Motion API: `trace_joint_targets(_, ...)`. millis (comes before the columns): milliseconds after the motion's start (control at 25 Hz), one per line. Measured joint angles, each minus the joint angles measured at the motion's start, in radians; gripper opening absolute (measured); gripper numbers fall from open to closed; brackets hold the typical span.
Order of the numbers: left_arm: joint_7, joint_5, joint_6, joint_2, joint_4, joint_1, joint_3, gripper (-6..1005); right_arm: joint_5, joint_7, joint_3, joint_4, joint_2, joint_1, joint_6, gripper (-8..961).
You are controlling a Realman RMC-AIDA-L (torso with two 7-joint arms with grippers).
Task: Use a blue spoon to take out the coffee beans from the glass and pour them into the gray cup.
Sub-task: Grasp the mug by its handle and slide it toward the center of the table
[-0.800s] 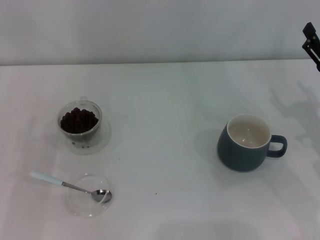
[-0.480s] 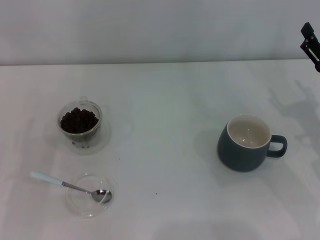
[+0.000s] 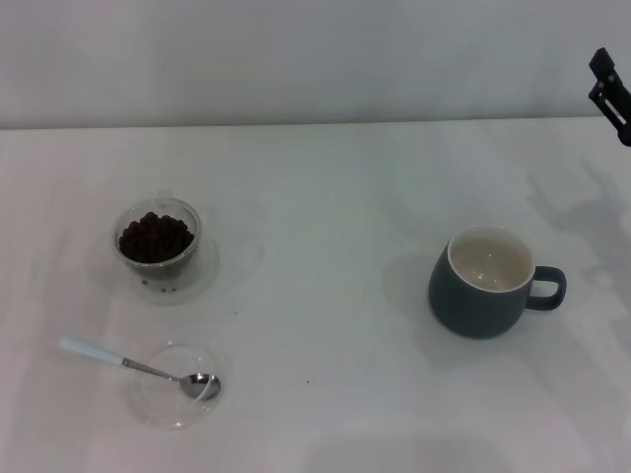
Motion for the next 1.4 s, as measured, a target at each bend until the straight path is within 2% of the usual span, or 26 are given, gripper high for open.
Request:
trace_joint_targets(640, 0.000, 0.000, -0.058, 0.004, 0.002, -0.057, -0.001, 875, 0.009, 0.006, 0.000, 0.012, 0.002, 0.004, -0.001, 871)
trace_joint_targets(920, -0.005, 0.009, -0.053, 0.000, 0.001, -0.043, 0.004, 876, 0.000, 0.002, -0.016, 0.012, -0.001, -0.003, 0.000, 871)
trace_joint_targets(1120, -0.009, 0.006, -0.053, 0.000, 0.000, -0.020, 0.003, 875, -0.001, 0.084, -0.097, 0.003, -0.015, -0.049, 0.000, 871)
trace_joint_targets(1280, -0.010, 0.006, -0.052, 0.000, 0.000, -0.018, 0.004, 875, -0.011, 0.154, -0.157, 0.001, -0.044, -0.112, -0.014, 870)
trace_joint_targets(1400, -0.010, 0.005, -0.052, 0.002, 0.000, -0.018, 0.004, 875, -0.048, 0.183, -0.184, 0.005, -0.057, -0.164, -0.066, 870)
